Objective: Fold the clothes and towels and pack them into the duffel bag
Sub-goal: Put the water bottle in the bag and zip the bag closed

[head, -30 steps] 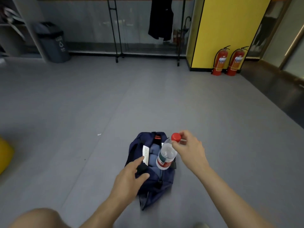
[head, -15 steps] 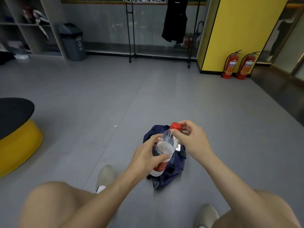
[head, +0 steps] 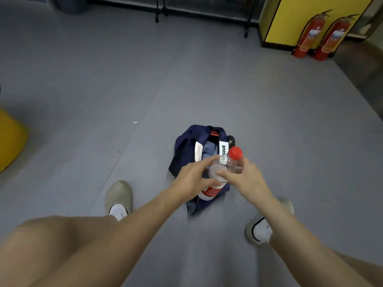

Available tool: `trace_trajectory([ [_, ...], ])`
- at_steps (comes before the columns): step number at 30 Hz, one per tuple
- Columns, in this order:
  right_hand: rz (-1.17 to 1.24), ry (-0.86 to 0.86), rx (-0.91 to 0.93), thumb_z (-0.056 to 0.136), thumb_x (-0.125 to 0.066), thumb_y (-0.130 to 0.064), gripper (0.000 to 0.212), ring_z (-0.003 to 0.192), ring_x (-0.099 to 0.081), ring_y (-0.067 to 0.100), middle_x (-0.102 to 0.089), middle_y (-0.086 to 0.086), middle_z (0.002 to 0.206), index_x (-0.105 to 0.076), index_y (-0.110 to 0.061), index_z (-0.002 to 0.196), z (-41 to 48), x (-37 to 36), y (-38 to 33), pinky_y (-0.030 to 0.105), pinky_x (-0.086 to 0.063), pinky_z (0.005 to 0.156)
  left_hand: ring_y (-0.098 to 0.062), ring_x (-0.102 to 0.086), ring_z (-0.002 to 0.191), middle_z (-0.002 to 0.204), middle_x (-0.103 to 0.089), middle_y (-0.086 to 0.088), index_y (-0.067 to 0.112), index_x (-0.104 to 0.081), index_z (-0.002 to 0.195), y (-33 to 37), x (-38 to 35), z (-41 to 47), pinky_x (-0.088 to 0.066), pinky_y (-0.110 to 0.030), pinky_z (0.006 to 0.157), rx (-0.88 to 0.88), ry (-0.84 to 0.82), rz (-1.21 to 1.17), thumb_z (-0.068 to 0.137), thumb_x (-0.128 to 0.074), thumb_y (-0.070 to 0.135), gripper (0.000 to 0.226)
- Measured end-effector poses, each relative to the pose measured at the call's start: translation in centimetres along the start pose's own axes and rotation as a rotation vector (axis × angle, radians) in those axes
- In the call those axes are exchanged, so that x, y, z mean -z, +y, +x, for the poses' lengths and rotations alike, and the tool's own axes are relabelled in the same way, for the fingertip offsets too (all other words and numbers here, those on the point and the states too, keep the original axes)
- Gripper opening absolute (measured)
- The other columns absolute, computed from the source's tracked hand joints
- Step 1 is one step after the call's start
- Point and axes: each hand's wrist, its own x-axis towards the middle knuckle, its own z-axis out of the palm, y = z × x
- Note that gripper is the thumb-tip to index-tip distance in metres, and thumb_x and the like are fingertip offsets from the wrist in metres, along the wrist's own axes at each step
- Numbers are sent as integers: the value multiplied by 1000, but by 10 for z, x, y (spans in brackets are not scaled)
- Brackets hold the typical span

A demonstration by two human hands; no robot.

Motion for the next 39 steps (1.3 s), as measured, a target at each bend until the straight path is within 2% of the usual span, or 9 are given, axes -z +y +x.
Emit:
trace_trajectory([
  [2, 9, 74, -55, 73, -76, -51, 43, 96, -66, 9, -68, -16, 98, -57, -36, 108, 13, -15, 36, 29, -52, 78, -6, -61, 111, 130, -62, 19, 50, -36, 148, -31, -14, 24, -51, -32, 98, 28, -10, 163, 82, -75, 48, 76],
  [8, 48, 209, -263, 81, -77, -47, 49, 96, -63, 15, -67, -9, 106, -57, -30, 122, 29, -46, 115, 36, -47, 84, -25, -61, 117, 145, -51, 3, 23, -53, 144, -146, -45, 71, -48, -32, 97, 115, -70, 533, 98, -55, 10, 48],
  [11, 144, 179, -320, 81, -78, -43, 41, 88, -60, 0, -66, -17, 98, -55, -37, 114, 24, -66, 131, 31, -45, 76, -29, -59, 116, 161, -28, 2, 29, -40, 152, -178, -63, 93, -51, -37, 91, 87, -244, 685, 97, -57, 12, 60],
  [15, 189, 92, -353, 80, -80, -39, 42, 87, -65, 5, -66, -15, 96, -53, -35, 111, 19, -112, 146, 26, -49, 71, -29, -55, 115, 167, -9, -4, 31, -25, 157, -191, -87, 117, -51, -41, 85, -15, -400, 891, 96, -61, 24, 71],
  [18, 182, 24, -319, 84, -76, -37, 46, 96, -65, 3, -65, -18, 106, -52, -35, 123, 14, -151, 158, 21, -50, 80, -27, -55, 108, 157, -28, -4, 28, -31, 154, -197, -99, 127, -49, -40, 74, -47, -381, 881, 95, -64, 27, 67],
  [22, -38, -76, -139, 94, -65, -30, 56, 120, -55, 10, -49, -12, 143, -37, -32, 143, 24, -179, 176, 23, -45, 93, -26, -57, 100, 116, -55, -2, 20, -55, 128, -198, -96, 136, -42, -37, 68, -47, -322, 830, 100, -55, 25, 28],
  [26, -247, -36, 3, 93, -66, -13, 59, 142, -42, 25, -40, 2, 156, -37, -22, 144, 28, -178, 202, 46, -45, 109, -24, -58, 102, 107, -62, 0, 21, -62, 119, -198, -81, 145, -45, -36, 80, 3, -262, 732, 98, -57, 32, 25],
  [31, -362, 82, -19, 84, -76, -9, 62, 132, -53, 33, -52, 9, 146, -44, -16, 137, 23, -151, 232, 50, -53, 97, -22, -60, 101, 103, -64, 1, 22, -66, 118, -199, -65, 147, -46, -35, 81, 3, -205, 663, 96, -62, 34, 25],
  [39, -297, 44, -88, 100, -54, -29, 41, 123, -56, 22, -47, -7, 146, -42, -25, 139, 31, -131, 239, 32, -48, 87, -20, -63, 93, 98, -68, 3, 20, -70, 107, -168, -52, 154, -49, -37, 79, -43, 3, 536, 93, -66, 34, 21],
])
